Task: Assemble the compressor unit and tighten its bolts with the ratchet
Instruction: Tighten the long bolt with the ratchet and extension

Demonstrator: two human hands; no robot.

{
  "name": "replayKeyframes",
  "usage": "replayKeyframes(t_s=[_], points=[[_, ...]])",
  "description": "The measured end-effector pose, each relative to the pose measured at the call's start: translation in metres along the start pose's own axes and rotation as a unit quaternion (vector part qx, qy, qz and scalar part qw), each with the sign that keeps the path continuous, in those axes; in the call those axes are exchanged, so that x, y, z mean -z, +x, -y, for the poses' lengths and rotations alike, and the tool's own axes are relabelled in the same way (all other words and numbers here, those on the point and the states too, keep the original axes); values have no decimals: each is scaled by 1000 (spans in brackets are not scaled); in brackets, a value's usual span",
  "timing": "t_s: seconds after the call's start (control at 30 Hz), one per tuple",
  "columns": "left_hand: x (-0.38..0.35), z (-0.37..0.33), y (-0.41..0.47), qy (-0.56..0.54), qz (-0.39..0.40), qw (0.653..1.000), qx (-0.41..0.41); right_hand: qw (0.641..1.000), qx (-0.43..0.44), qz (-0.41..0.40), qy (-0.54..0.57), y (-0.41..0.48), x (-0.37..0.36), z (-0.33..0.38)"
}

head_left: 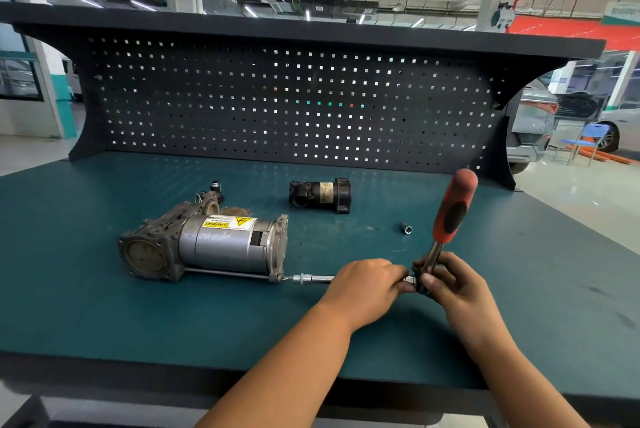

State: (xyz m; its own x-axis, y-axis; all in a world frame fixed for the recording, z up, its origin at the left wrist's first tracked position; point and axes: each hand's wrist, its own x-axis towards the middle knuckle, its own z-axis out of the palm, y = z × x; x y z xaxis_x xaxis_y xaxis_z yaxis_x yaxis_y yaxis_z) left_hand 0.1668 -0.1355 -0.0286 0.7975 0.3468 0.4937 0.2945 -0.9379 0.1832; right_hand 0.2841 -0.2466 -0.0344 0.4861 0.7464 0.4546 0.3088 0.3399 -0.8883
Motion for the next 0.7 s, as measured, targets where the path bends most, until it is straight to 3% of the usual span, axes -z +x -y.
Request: replayKeyframes(t_s=[0.7], points=[[0, 2, 1, -22, 22, 999, 13, 999, -53, 9, 7, 1, 0, -1]])
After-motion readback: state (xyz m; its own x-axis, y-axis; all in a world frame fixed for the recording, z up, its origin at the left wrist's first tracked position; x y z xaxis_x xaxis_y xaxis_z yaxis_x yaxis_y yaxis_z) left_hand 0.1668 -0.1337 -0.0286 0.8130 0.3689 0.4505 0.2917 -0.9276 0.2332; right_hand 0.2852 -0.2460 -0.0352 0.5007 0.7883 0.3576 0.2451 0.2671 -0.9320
